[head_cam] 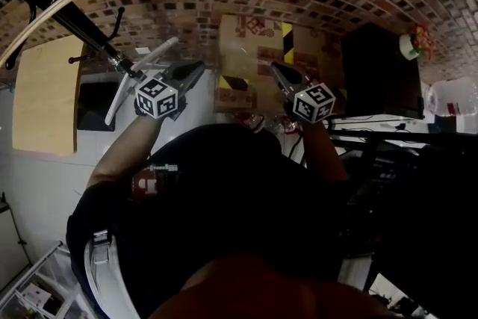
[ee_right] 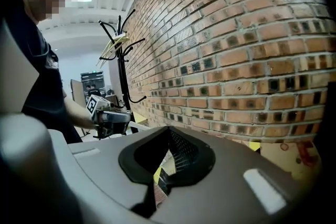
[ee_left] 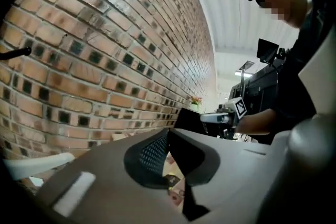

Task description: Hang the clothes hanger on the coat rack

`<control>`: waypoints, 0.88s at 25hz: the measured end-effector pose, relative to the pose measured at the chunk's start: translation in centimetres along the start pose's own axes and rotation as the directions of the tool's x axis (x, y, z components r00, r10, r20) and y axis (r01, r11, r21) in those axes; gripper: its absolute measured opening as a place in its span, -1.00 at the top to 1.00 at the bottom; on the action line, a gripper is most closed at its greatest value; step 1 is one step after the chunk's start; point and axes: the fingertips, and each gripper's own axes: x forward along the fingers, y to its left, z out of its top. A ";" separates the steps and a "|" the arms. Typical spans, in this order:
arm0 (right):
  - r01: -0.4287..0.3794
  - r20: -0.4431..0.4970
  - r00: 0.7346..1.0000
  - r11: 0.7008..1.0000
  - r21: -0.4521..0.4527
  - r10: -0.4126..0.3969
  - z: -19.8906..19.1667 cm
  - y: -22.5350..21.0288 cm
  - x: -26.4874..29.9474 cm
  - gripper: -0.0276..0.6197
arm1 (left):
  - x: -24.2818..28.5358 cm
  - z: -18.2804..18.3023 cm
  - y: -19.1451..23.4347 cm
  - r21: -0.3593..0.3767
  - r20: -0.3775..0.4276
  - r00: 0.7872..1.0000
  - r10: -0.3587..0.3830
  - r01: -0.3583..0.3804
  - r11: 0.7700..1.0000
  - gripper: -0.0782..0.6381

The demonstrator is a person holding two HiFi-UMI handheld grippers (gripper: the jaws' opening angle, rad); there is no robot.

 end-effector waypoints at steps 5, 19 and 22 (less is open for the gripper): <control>0.013 0.036 0.999 1.000 0.022 -0.013 -0.2 0.0 -2.1 0.87 | 2.1 2.0 0.0 -0.012 0.010 1.000 0.003 -0.003 1.000 0.78; 0.033 0.003 0.999 0.999 0.003 -0.033 -1.6 -0.3 -2.1 0.88 | 1.7 0.6 -1.3 0.010 -0.044 0.999 -0.012 0.012 1.000 0.78; 0.027 -0.004 1.000 1.000 -0.001 -0.027 -1.4 0.1 -1.8 0.88 | 1.4 0.5 -1.2 0.011 -0.047 0.999 -0.011 0.011 1.000 0.78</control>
